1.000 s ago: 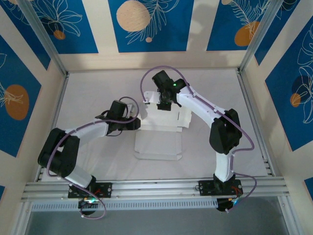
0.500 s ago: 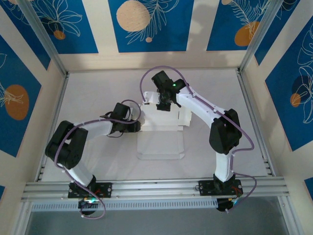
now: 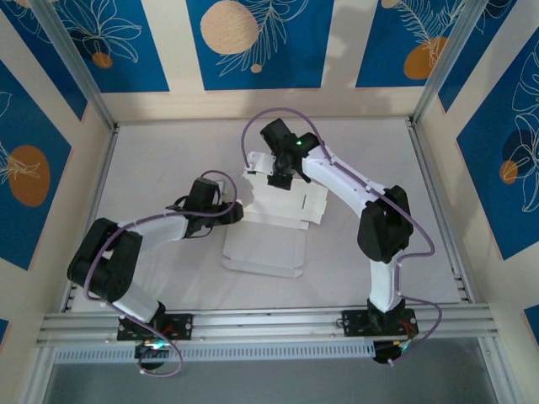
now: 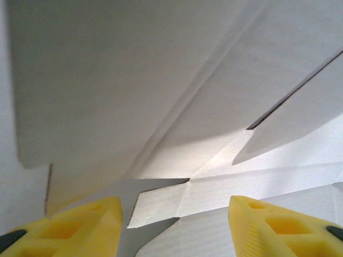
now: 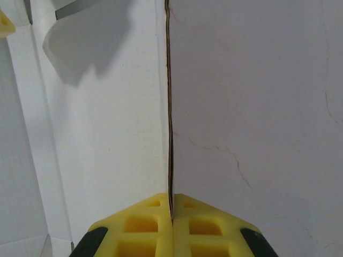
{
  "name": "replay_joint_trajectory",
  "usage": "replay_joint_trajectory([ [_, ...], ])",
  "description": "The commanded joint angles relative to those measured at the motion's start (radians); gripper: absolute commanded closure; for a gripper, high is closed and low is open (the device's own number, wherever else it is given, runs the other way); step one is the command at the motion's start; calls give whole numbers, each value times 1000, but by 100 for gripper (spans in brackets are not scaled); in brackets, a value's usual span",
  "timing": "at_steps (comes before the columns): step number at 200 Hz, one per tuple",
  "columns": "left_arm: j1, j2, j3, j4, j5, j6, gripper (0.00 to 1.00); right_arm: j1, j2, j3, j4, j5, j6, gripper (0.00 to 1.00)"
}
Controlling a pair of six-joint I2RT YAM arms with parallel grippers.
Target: Fold the paper box
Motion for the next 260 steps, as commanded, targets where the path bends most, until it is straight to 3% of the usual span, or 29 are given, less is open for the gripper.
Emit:
replay_joint_trajectory([
  [1, -11, 18, -13, 62, 41, -12, 48, -4, 20, 37, -26, -40, 68, 100],
  [62, -13, 18, -37, 143, 80, -46, 59, -3, 29, 45, -25, -40, 103, 100],
  [176, -46, 120, 14, 149, 125, -49, 61, 39, 28, 8, -15, -46, 129, 100],
  [260, -76, 137, 71, 3, 83, 23, 59, 57, 40, -4, -13, -23, 135, 100],
])
